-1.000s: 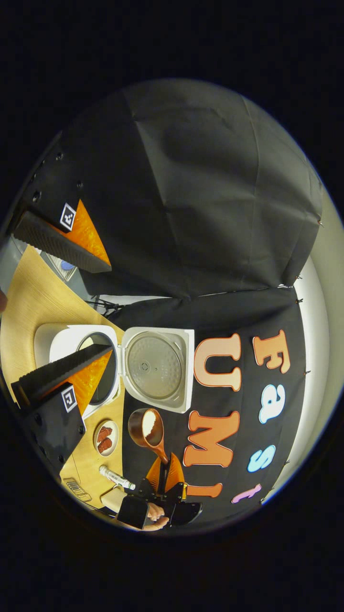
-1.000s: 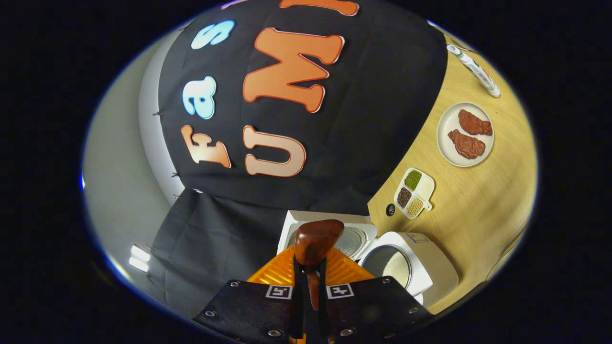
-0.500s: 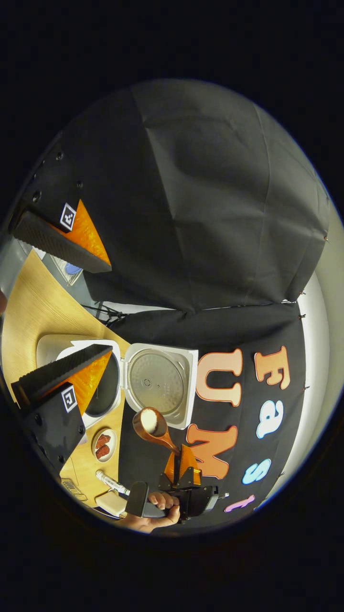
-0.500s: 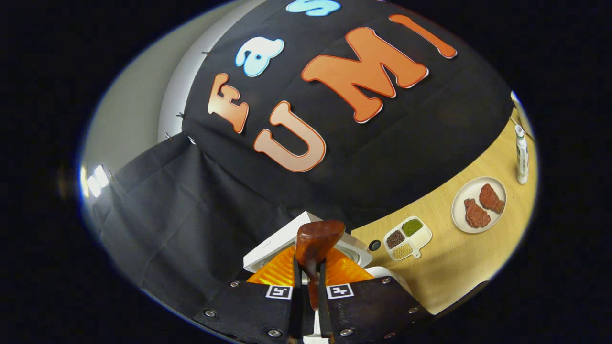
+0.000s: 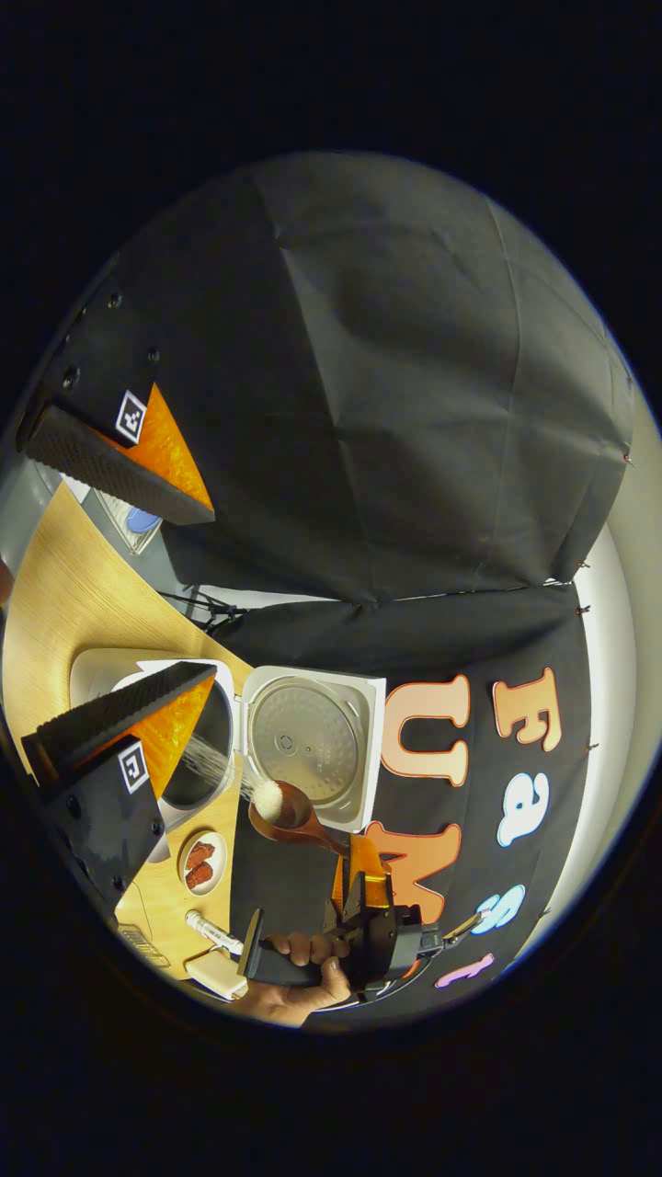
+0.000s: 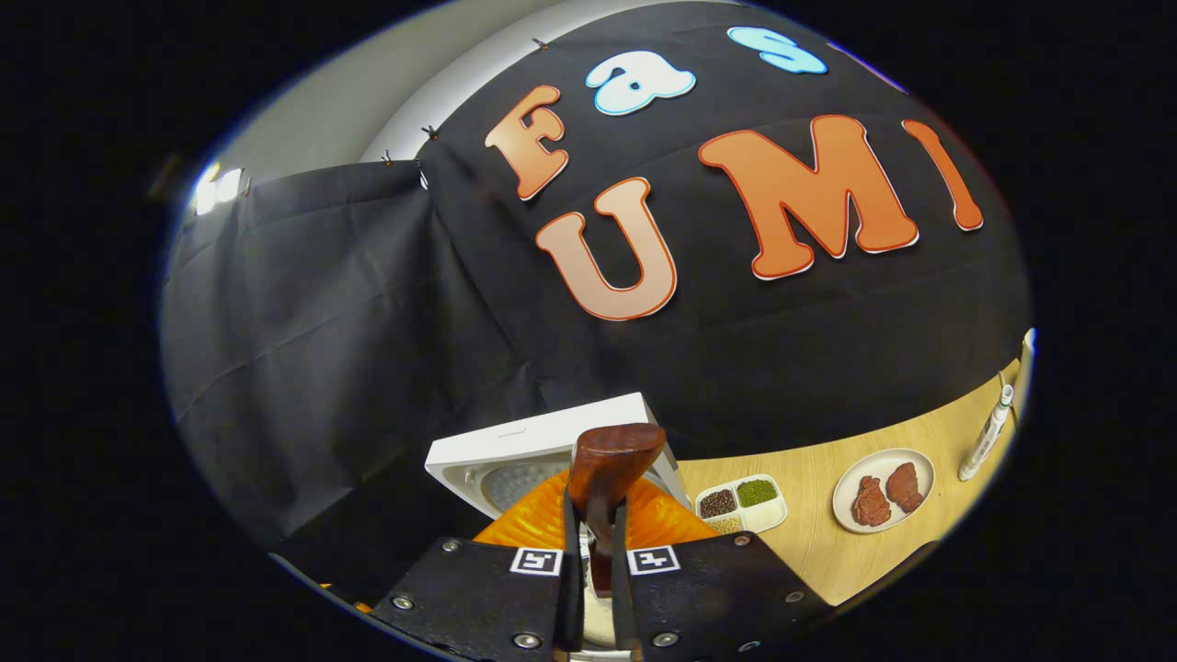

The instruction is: Close the left gripper, press the button to open the rice cooker; take a wooden spoon from the chopstick holder with the right hand, scoop a spoonful of rice and pour it into the rice cooker, then put the wooden spoon back into the chopstick holder.

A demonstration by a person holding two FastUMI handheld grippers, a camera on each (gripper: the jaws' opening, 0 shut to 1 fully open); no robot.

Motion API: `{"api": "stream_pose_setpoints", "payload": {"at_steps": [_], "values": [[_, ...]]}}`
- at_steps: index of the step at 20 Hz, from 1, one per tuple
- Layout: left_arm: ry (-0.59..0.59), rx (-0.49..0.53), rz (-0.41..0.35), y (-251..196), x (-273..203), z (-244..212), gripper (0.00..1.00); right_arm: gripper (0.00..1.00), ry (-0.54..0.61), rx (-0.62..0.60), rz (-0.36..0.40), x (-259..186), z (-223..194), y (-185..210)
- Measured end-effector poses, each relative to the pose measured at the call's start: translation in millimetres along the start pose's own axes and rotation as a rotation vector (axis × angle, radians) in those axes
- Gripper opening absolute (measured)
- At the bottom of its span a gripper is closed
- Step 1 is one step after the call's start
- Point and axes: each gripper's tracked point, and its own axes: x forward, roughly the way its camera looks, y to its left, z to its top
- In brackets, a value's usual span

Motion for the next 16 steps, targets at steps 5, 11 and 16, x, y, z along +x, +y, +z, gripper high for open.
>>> {"api": "stream_pose_setpoints", "payload": {"at_steps": [5,11,16], "values": [[0.011,-0.009,0.013,4.3,2.3,-5.3,0.99,0.12,-0.021,-0.072,0.036,-0.9,5.7,11.8],[0.028,-0.021,0.014,-1.3,4.6,-11.6,0.99,0.12,-0.041,-0.180,0.076,-6.4,7.2,27.4],[0.037,-0.027,0.018,-7.7,3.0,-14.7,0.99,0.11,-0.082,-0.275,0.134,-16.9,13.3,44.4]]}}
